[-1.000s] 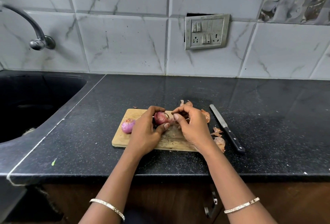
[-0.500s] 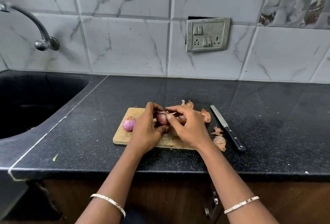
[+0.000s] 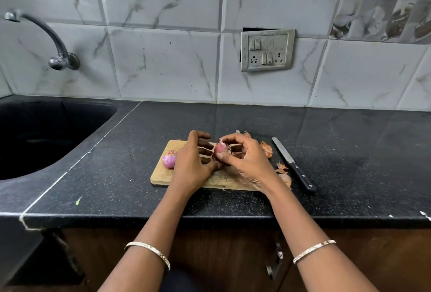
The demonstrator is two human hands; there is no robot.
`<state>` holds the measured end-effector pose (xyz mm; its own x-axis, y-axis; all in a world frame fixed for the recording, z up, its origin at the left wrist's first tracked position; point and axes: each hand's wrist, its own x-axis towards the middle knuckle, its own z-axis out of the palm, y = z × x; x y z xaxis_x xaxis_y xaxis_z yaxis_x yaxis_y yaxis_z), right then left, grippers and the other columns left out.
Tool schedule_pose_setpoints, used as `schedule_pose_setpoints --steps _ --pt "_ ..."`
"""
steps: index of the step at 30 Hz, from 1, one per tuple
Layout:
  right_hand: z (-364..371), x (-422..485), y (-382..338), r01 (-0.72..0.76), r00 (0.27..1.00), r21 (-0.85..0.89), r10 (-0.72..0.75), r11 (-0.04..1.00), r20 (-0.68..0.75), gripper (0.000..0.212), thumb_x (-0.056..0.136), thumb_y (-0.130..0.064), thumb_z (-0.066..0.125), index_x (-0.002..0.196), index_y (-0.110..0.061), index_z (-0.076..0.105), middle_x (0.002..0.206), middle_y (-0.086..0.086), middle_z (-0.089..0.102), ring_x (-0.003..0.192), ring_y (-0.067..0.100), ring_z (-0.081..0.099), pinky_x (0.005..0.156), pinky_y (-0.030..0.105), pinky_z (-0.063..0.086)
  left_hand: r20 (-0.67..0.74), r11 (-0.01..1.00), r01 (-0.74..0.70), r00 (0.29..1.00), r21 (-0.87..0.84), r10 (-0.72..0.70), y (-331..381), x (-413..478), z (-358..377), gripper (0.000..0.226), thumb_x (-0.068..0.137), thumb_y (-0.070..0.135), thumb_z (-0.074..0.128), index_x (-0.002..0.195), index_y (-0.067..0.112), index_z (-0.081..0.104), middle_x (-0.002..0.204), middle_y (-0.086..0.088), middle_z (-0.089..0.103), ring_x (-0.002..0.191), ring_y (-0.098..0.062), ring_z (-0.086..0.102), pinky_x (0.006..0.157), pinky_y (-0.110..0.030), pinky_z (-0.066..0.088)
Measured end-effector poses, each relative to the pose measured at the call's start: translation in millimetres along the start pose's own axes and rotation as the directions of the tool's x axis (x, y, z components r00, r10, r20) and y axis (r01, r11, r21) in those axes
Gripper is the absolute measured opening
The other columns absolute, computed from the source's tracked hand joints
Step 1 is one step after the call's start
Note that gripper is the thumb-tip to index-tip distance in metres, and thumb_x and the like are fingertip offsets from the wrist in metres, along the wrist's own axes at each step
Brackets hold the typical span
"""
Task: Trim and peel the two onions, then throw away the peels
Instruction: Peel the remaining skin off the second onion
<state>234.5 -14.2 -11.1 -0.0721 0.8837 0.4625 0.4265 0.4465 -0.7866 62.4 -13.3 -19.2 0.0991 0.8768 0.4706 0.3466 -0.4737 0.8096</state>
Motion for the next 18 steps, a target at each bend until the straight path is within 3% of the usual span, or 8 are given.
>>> schedule_pose_setpoints --steps 4,8,12,18 --pt "-2.9 0.6 2.8 -0.007 0.998 0.06 0.01 0.998 -0.064 0.037 0.072 -0.016 0.09 0.102 -0.022 0.068 0.102 -0.001 0.073 0.097 0.013 0.07 0.087 0.037 0.06 0.025 0.998 -0.038 0.999 0.043 0.037 1.5 -1.8 -1.1 0.053 0.082 0.012 0.079 0.127 0.018 0.052 0.103 0.01 0.067 0.091 -0.003 0.069 0.081 -0.024 0.059" --pt "-1.2 -0.7 -1.2 0.028 0.998 0.1 -0.021 0.995 -0.063 0.042 0.069 -0.016 0.092 0.104 -0.024 0.07 0.105 -0.001 0.072 0.098 0.014 0.07 0.086 0.034 0.06 0.121 0.996 -0.066 0.991 0.064 0.058 2.4 -2.5 -2.1 0.061 0.081 0.007 0.072 0.136 0.021 0.05 0.117 0.004 0.067 0.094 -0.009 0.071 0.088 -0.038 0.06" --pt "1.0 -1.3 -1.3 0.033 0.997 0.108 -0.026 0.994 -0.068 0.038 0.067 -0.015 0.093 0.102 -0.024 0.079 0.096 -0.02 0.069 0.097 0.013 0.07 0.089 0.033 0.058 0.11 0.994 -0.072 0.992 0.079 0.063 0.0 -1.5 -0.1 0.06 0.077 0.008 0.081 0.128 0.026 0.055 0.111 0.009 0.07 0.092 -0.006 0.071 0.085 -0.038 0.061" --pt "0.2 -2.7 -0.9 0.032 0.994 0.233 -0.006 0.972 -0.11 0.036 0.074 -0.009 0.085 0.108 -0.016 0.079 0.093 -0.006 0.072 0.098 0.014 0.068 0.089 0.025 0.055 0.038 0.988 -0.1 0.995 0.121 0.096 -2.2 0.8 2.4 0.044 0.078 0.022 0.085 0.117 0.02 0.063 0.102 0.009 0.073 0.097 -0.007 0.069 0.088 -0.038 0.058"
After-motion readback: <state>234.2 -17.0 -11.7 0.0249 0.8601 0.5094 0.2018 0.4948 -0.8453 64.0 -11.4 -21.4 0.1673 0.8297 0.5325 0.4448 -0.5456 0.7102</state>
